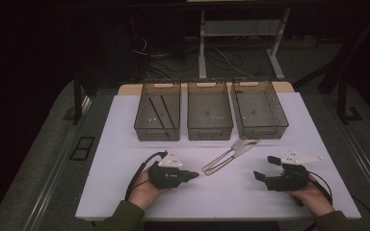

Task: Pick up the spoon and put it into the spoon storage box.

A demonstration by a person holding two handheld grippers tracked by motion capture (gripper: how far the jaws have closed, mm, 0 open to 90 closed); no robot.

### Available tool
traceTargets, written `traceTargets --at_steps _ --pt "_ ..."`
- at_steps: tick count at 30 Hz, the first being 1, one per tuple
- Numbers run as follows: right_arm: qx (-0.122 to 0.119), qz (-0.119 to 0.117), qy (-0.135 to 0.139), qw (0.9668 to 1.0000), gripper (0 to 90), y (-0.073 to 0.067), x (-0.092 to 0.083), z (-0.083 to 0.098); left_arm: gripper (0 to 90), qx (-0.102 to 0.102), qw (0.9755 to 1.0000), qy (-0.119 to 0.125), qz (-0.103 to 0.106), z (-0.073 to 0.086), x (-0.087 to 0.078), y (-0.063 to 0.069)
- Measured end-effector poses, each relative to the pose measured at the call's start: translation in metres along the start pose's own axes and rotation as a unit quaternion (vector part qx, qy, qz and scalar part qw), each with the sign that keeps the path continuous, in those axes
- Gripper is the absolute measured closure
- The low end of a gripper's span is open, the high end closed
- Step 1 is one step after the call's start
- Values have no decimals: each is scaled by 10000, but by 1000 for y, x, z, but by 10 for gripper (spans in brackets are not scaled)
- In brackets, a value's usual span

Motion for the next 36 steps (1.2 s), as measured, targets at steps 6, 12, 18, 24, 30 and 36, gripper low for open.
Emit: traceTargets --at_steps 6,12,18,24,30,36 --pt "42 -71 84 9999 173 -2 0 -1 795 -129 9998 97 -70 -9 -6 -7" --pt "24 -103 61 9999 117 -3 1 -2 795 -217 9996 180 -101 -19 -9 -13" --pt "-29 40 6 10000 107 -4 1 -2 795 -290 9993 206 -118 -28 -9 -19" --pt "-89 -59 -55 9999 90 -8 3 -1 795 -376 9989 264 -78 -41 -8 -27" --pt "-114 -122 -66 9998 91 -8 5 -1 795 -365 9986 344 -144 -61 -5 -37" --pt "-116 -123 -30 9999 90 -8 4 0 795 -362 9982 438 -204 -82 0 -48"
Point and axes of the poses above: each handheld gripper's, and its own axes: x roughly forward along the jaws, z roughly out of its underside, y roughly to its right, the point moved 5 cm from there along x, roughly forward along the jaws, and after that the axes turned 7 degrees about -z, right-handed, at the moved point
